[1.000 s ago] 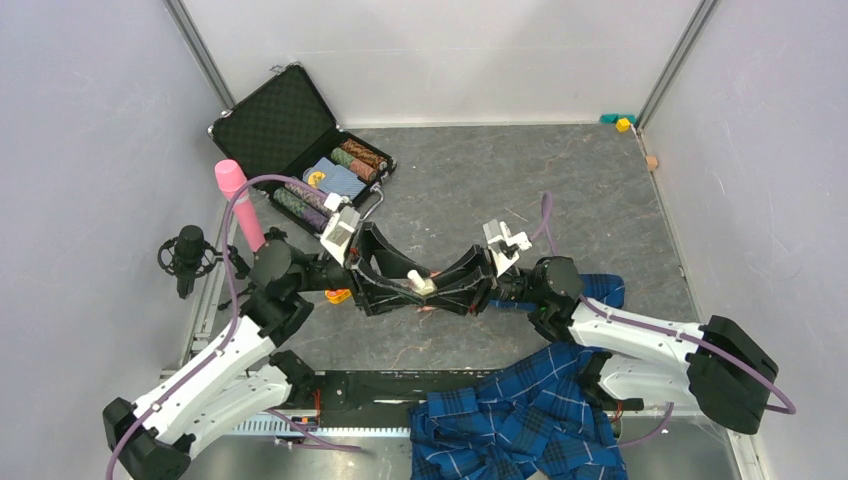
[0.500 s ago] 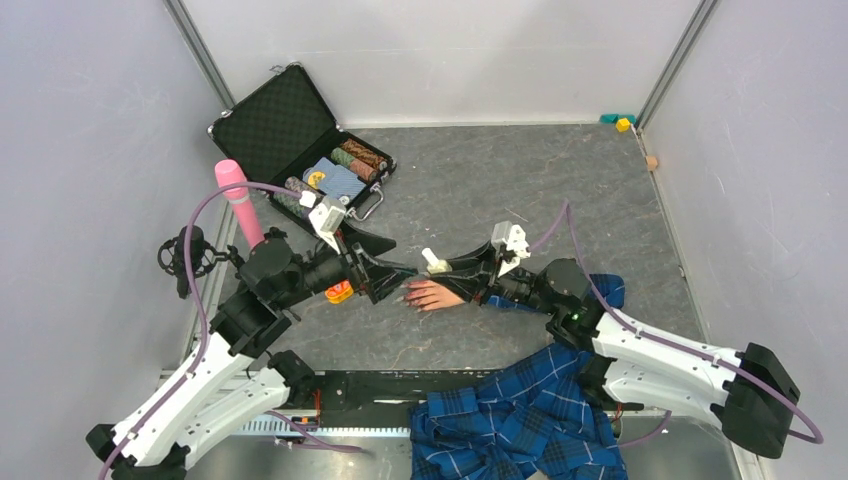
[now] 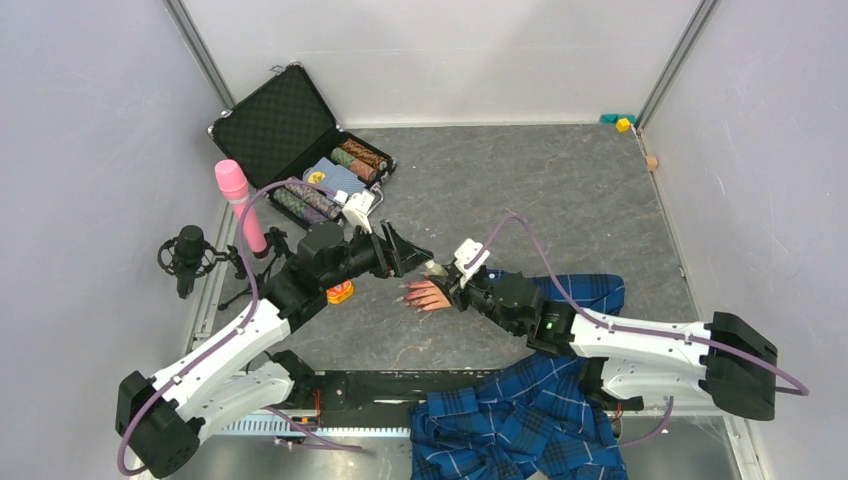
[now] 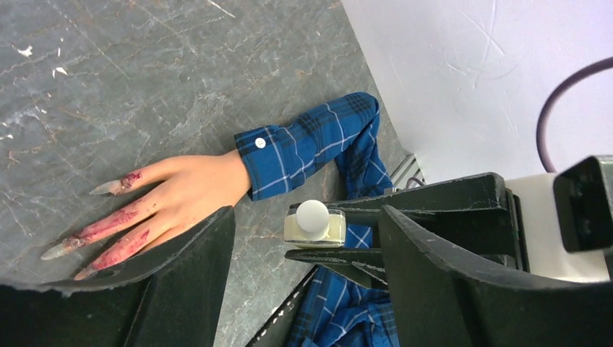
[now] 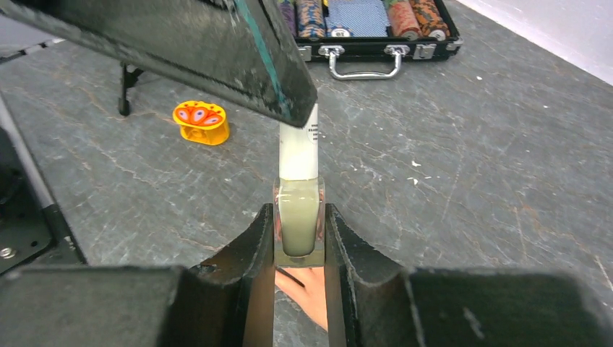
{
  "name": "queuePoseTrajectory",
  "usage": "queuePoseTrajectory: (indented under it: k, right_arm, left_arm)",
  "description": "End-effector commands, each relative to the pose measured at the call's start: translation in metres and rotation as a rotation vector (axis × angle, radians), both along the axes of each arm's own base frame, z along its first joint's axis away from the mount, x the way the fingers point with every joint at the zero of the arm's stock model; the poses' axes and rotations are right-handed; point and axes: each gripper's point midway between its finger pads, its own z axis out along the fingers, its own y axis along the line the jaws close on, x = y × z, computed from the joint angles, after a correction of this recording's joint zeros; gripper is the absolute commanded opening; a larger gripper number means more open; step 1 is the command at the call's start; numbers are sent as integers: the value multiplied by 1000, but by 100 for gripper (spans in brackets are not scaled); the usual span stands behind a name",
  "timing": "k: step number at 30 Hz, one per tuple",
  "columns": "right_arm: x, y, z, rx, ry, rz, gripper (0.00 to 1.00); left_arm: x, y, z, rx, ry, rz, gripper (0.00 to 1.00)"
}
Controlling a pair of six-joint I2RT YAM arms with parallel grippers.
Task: Paint the nails
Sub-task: Screw the nail polish bottle.
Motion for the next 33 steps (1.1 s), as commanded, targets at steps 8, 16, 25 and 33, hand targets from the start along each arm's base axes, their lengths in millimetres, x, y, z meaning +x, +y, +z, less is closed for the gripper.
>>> queuePoseTrajectory:
  k: [8,16,25,33]
  right_arm:
    - [16,13,30,11,-69,-93,0]
    - [14,17,30,9,-67,-77,0]
    - [7,20,26,23,-46,-18,0]
    - [-13,23,46,254,44,246,0]
  left_arm:
    - [6,-13,0,-137,69,-4,60]
    - [9,-16,-7,-121,75,-7,37]
    - [6,-14,-1,-103,-21,-41,2]
    - [-36,-14,50,-228,-272,-239,2]
